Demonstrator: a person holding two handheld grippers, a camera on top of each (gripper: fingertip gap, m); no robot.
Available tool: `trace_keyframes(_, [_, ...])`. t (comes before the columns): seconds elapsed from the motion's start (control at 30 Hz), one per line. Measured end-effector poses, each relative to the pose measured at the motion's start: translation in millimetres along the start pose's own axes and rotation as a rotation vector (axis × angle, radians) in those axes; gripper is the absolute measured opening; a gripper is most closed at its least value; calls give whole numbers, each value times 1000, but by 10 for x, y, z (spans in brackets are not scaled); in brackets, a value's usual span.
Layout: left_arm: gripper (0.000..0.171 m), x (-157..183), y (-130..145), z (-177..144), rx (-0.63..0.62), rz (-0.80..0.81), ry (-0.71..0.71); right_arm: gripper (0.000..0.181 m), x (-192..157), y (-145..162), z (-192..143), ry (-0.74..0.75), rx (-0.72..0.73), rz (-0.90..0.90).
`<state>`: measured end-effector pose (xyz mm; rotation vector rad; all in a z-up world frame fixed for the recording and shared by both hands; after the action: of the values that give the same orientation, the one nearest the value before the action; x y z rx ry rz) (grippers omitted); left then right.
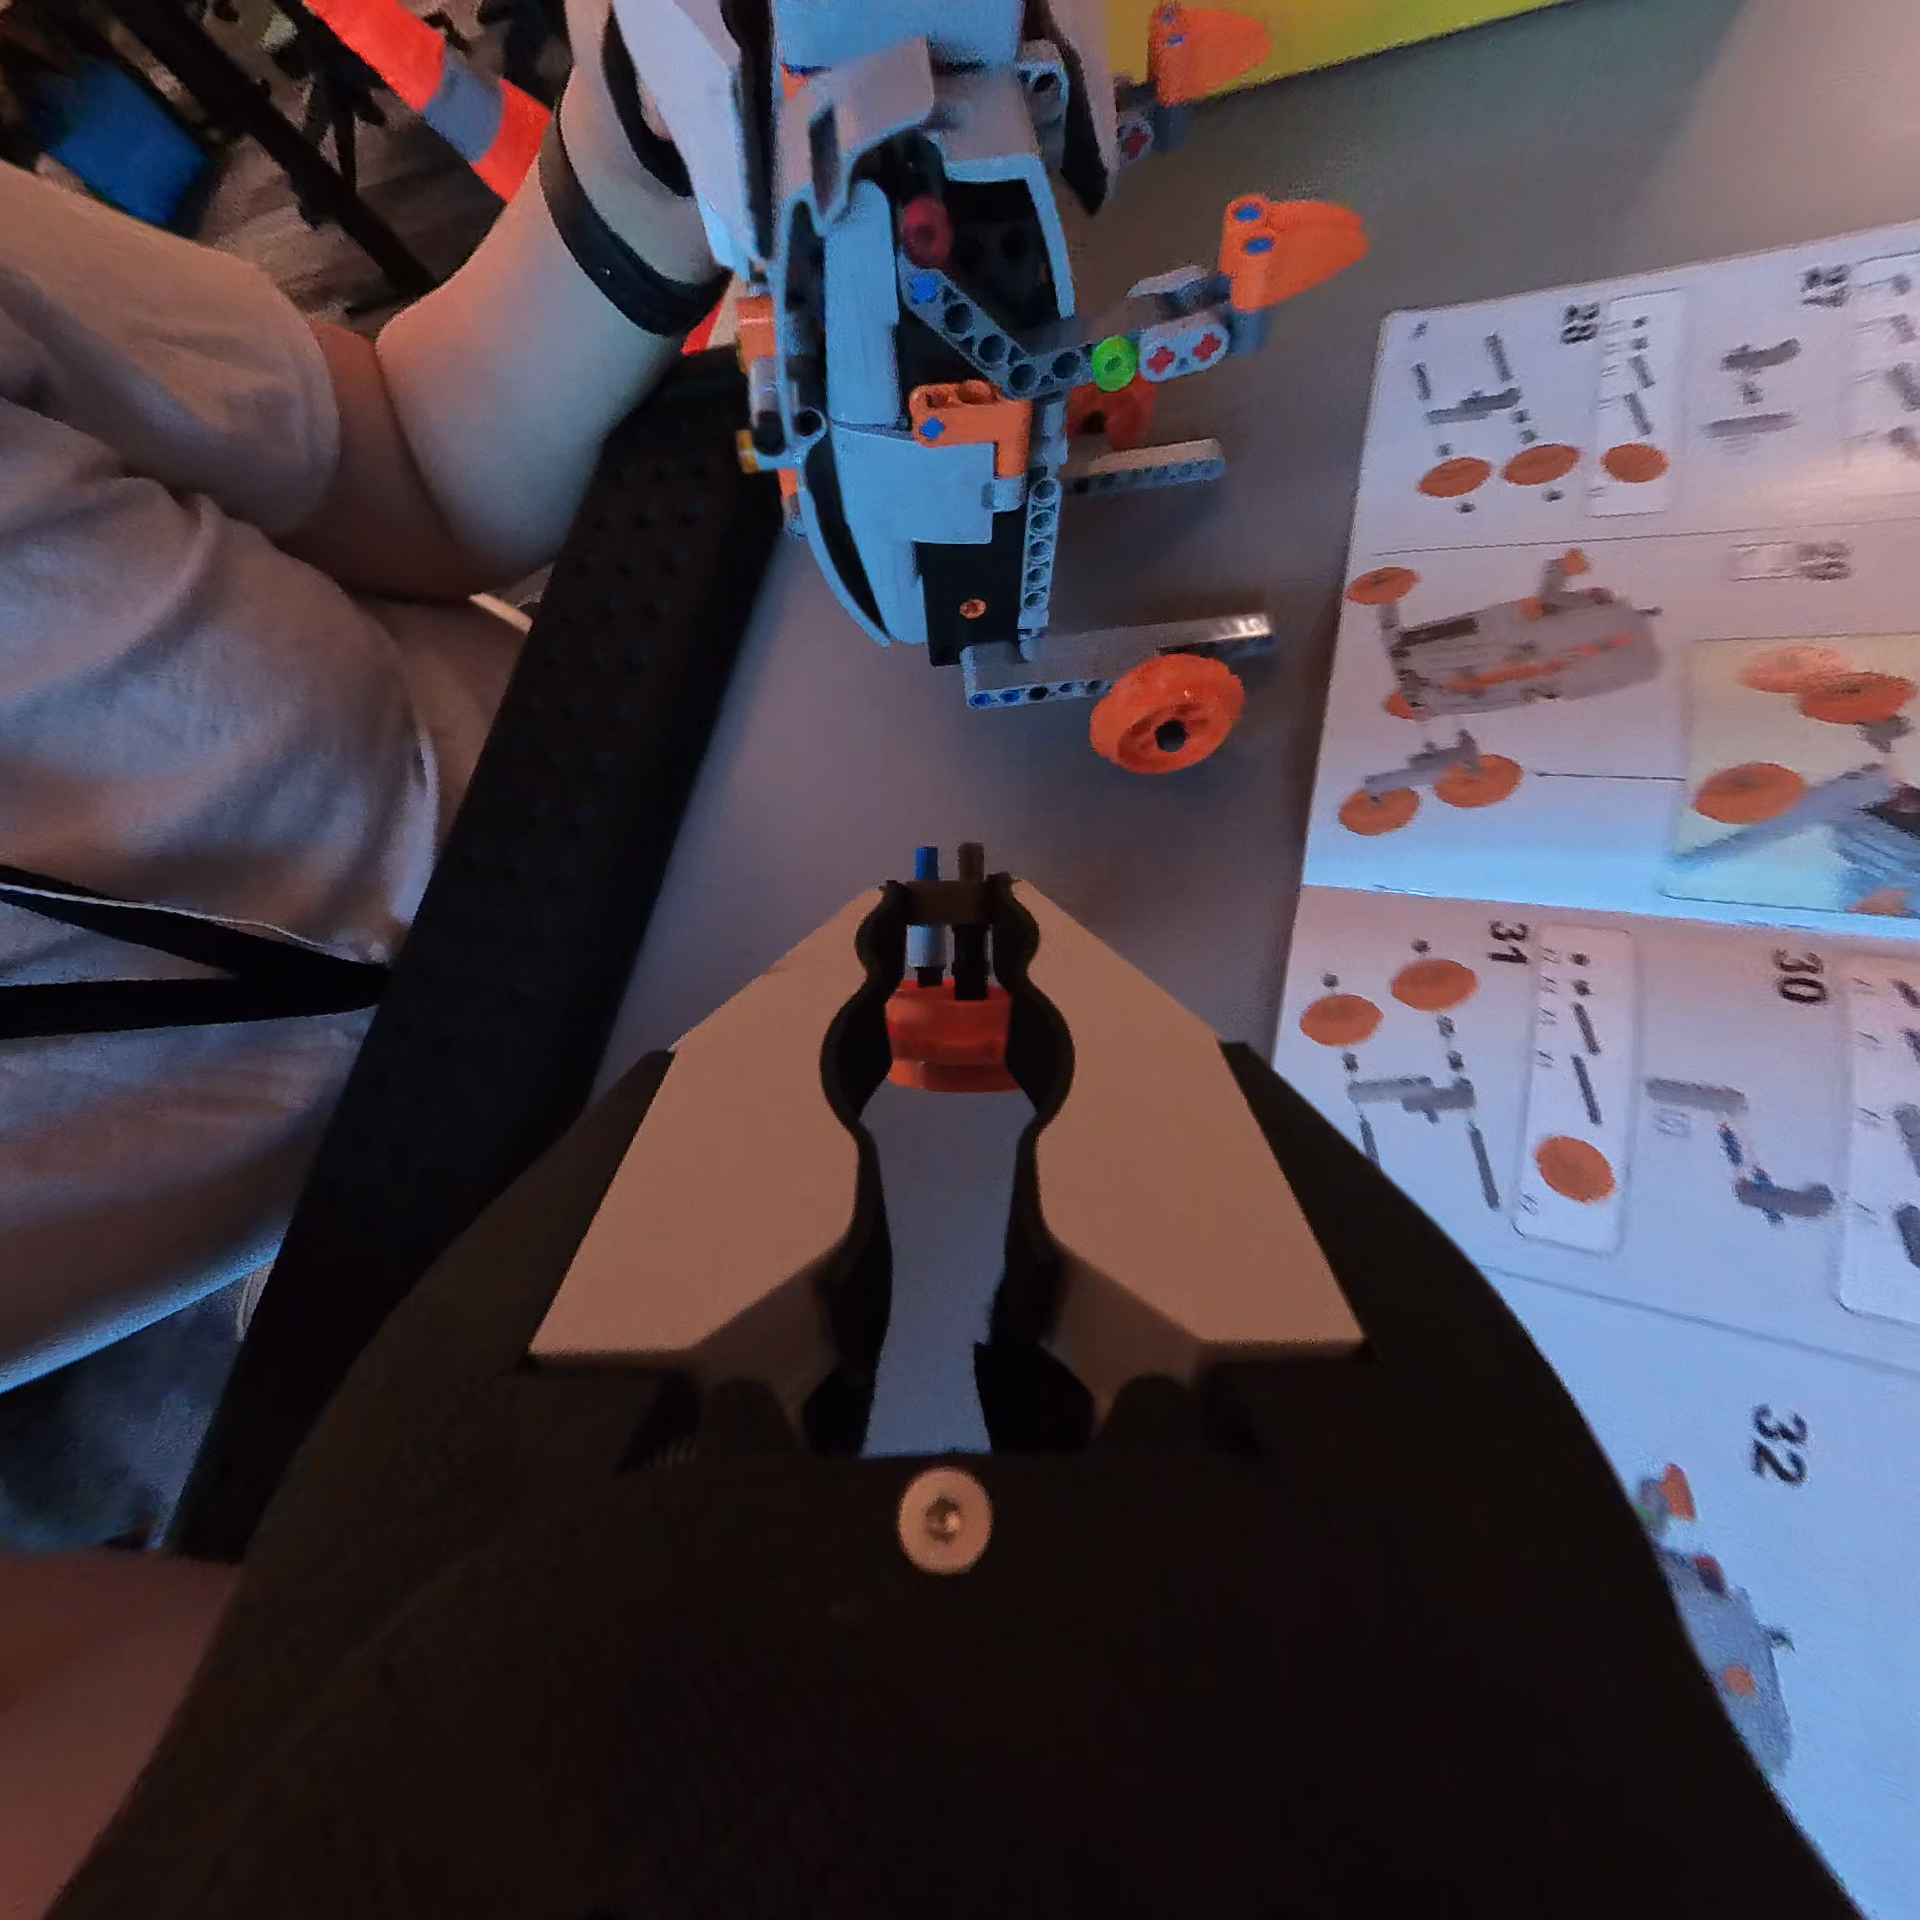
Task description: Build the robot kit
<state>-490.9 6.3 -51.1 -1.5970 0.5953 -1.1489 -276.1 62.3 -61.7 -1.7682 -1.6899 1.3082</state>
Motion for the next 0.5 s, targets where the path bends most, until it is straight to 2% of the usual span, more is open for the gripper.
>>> trace_keyframes(0.23, [60, 31, 25, 63, 38, -61, 71, 16, -79, -73, 334, -31, -56, -18])
trace_keyframes(0.5, [60, 16, 38, 47, 72, -110, 115, 16, -245, -160, 510, -52, -102, -67])
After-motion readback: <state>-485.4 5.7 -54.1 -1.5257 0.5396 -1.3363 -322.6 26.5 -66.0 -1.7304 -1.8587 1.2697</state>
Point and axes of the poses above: each gripper's, where its closed fingertips meet, z out along the fingers, y out of its underside, x = y × z across the jaws, the point moved 7 cm from there along -z, back along the fingers, and after that the axes turned 8 degrees about x, right-handed, at the moved point
